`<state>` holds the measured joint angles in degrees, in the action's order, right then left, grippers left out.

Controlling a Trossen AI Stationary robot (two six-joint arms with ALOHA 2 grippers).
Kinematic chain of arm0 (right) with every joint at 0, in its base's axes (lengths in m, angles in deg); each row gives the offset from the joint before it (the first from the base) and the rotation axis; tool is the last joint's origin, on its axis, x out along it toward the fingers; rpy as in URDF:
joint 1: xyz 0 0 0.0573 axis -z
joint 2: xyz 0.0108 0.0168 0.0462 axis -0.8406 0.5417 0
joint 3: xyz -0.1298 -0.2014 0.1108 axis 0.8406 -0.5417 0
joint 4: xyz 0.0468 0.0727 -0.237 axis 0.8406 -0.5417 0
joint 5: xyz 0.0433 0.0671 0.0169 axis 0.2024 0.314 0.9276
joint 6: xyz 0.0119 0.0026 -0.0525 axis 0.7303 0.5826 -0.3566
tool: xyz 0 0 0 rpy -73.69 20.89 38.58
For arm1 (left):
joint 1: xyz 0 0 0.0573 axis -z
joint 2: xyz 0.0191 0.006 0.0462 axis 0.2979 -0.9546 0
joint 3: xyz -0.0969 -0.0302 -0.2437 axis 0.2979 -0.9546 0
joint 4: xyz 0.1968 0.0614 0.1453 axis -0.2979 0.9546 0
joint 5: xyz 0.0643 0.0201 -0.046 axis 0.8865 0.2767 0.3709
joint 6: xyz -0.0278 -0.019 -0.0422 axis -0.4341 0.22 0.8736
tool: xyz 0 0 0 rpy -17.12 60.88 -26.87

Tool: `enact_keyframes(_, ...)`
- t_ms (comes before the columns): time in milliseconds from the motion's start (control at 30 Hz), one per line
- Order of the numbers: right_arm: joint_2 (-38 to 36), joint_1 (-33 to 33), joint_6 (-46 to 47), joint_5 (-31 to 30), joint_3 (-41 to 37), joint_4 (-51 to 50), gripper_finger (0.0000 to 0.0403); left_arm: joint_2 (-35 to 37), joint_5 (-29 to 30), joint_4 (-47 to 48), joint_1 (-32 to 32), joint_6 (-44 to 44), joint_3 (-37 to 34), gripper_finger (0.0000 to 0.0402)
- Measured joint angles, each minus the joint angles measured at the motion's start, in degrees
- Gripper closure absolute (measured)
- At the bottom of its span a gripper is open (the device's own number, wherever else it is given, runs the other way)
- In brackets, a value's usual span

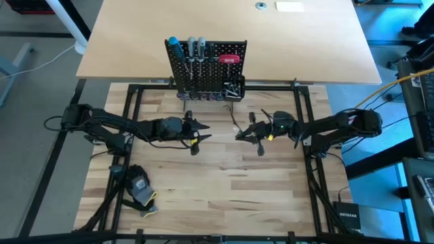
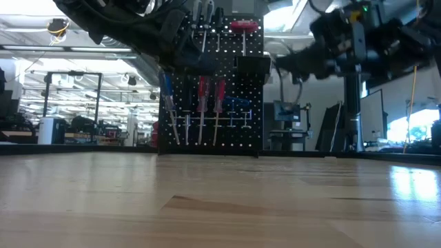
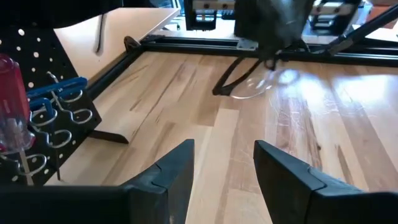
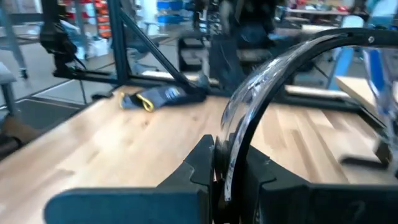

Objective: Hang tools onto peg board
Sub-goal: Hang the black safety goggles on the peg board

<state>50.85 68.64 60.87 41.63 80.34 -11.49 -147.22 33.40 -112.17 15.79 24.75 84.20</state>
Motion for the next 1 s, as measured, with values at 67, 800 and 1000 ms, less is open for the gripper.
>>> enact_keyframes(67, 0.0, 1.4, -0.17, -0.25, -2.44, 1.65, 0.037, 0.0, 0.0, 0.0, 0.0, 0.0, 0.0, 0.0245)
enact_keyframes(800, 11.86, 12.37, -2.93, 4.71, -1.57, 7.99, 0.037, 0.0, 0.02, -0.77, -0.28, 0.04, 0.0, 0.0245)
enact_keyframes(1000, 13.22, 13.15, -0.38, 3.64, -0.09, 6.07, 0.037, 0.0, 0.04, -0.53, -0.33, -0.42, 0.0, 0.0245)
